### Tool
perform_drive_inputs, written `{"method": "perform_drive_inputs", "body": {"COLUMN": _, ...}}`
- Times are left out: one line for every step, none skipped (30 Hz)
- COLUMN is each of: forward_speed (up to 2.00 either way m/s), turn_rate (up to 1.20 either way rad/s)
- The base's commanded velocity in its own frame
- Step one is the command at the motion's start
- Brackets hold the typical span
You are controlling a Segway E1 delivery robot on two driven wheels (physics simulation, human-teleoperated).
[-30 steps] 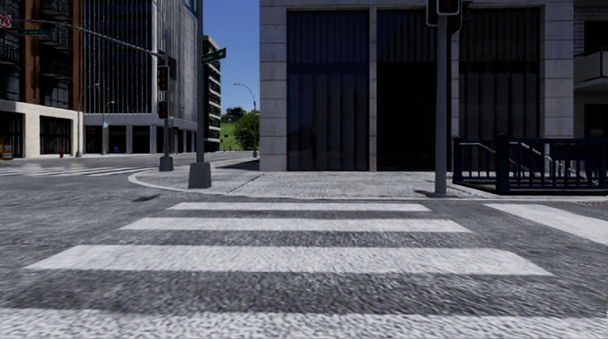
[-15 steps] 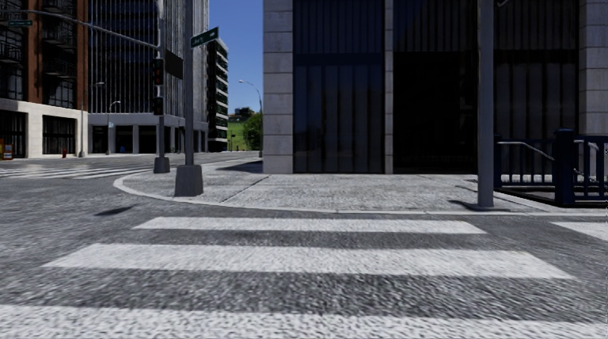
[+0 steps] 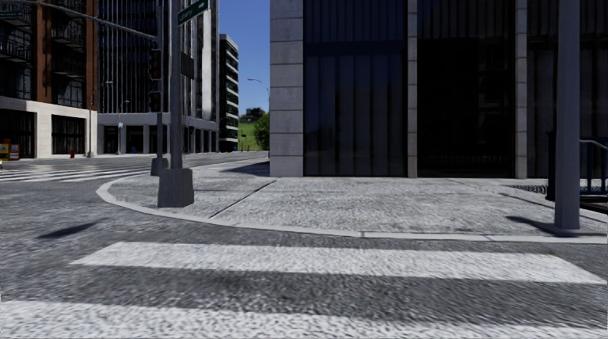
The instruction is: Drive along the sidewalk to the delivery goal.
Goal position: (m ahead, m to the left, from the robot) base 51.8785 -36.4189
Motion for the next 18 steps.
{"method": "perform_drive_inputs", "body": {"forward_speed": 2.00, "turn_rate": 0.23}}
{"method": "perform_drive_inputs", "body": {"forward_speed": 2.00, "turn_rate": 0.24}}
{"method": "perform_drive_inputs", "body": {"forward_speed": 2.00, "turn_rate": 0.27}}
{"method": "perform_drive_inputs", "body": {"forward_speed": 2.00, "turn_rate": 0.27}}
{"method": "perform_drive_inputs", "body": {"forward_speed": 2.00, "turn_rate": 0.33}}
{"method": "perform_drive_inputs", "body": {"forward_speed": 2.00, "turn_rate": 0.35}}
{"method": "perform_drive_inputs", "body": {"forward_speed": 2.00, "turn_rate": 0.35}}
{"method": "perform_drive_inputs", "body": {"forward_speed": 2.00, "turn_rate": 0.35}}
{"method": "perform_drive_inputs", "body": {"forward_speed": 2.00, "turn_rate": 0.35}}
{"method": "perform_drive_inputs", "body": {"forward_speed": 2.00, "turn_rate": 0.35}}
{"method": "perform_drive_inputs", "body": {"forward_speed": 2.00, "turn_rate": 0.35}}
{"method": "perform_drive_inputs", "body": {"forward_speed": 2.00, "turn_rate": 0.35}}
{"method": "perform_drive_inputs", "body": {"forward_speed": 2.00, "turn_rate": 0.35}}
{"method": "perform_drive_inputs", "body": {"forward_speed": 2.00, "turn_rate": 0.35}}
{"method": "perform_drive_inputs", "body": {"forward_speed": 2.00, "turn_rate": 0.35}}
{"method": "perform_drive_inputs", "body": {"forward_speed": 2.00, "turn_rate": 0.35}}
{"method": "perform_drive_inputs", "body": {"forward_speed": 2.00, "turn_rate": 0.35}}
{"method": "perform_drive_inputs", "body": {"forward_speed": 2.00, "turn_rate": 0.35}}
